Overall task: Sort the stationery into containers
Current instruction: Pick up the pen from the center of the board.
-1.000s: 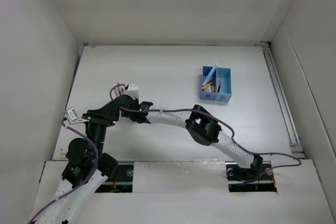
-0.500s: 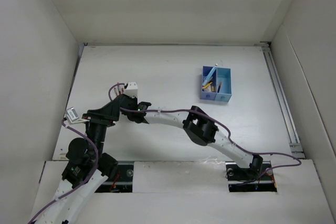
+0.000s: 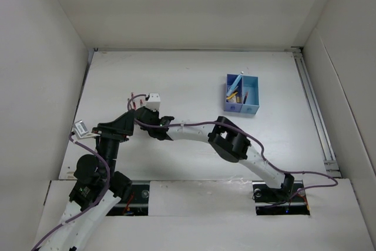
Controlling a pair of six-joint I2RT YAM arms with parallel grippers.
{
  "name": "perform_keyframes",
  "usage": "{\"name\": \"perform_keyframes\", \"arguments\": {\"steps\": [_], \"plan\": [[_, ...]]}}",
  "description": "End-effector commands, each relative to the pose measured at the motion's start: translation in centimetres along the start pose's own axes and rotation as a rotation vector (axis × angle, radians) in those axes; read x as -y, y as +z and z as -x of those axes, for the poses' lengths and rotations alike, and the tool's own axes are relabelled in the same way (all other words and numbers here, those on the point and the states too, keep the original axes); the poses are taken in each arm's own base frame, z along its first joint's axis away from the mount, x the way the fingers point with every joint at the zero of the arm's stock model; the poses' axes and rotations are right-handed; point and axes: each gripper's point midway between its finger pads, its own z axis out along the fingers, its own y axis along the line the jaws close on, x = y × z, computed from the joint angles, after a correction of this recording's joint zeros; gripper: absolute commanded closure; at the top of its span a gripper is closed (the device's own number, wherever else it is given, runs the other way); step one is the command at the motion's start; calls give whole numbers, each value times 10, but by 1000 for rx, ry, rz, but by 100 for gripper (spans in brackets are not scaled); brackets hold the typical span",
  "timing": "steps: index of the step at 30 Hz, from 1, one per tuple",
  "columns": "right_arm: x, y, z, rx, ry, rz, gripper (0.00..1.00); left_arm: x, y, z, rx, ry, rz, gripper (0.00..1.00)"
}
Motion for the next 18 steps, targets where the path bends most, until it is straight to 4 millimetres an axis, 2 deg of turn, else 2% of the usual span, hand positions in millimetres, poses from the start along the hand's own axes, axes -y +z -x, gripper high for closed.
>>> {"name": "perform_keyframes", "arguments": {"steps": [1,2,3,7,9,10,11,15,16,17,18], "plan": [[46,-15,-20,-63,-53,-105,100,38,-39,56,157,-128,-195,43],[54,-14,-28,-73,-63,-116,100,36,-37,53,152,-124,-189,43],[45,-27,-17,-59,-51,-90,100,35,-37,53,152,-124,-189,43],[49,-50,7,-18,-10,-80,100,34,-36,51,151,-124,-188,41],[54,-58,11,-6,-5,-81,100,31,-33,46,144,-118,-179,41],[49,-66,23,10,12,-62,100,33,-33,48,149,-122,-186,40],[49,-70,27,13,16,-58,100,32,-32,47,153,-115,-188,40],[60,-90,50,71,29,-83,100,32,-25,37,122,-90,-186,39],[69,-93,47,69,29,-99,100,35,-24,35,112,-89,-197,39],[68,-105,58,82,59,-84,100,33,-22,33,106,-72,-188,39],[77,-107,65,88,76,-96,100,35,-19,25,77,-61,-194,39]]}}
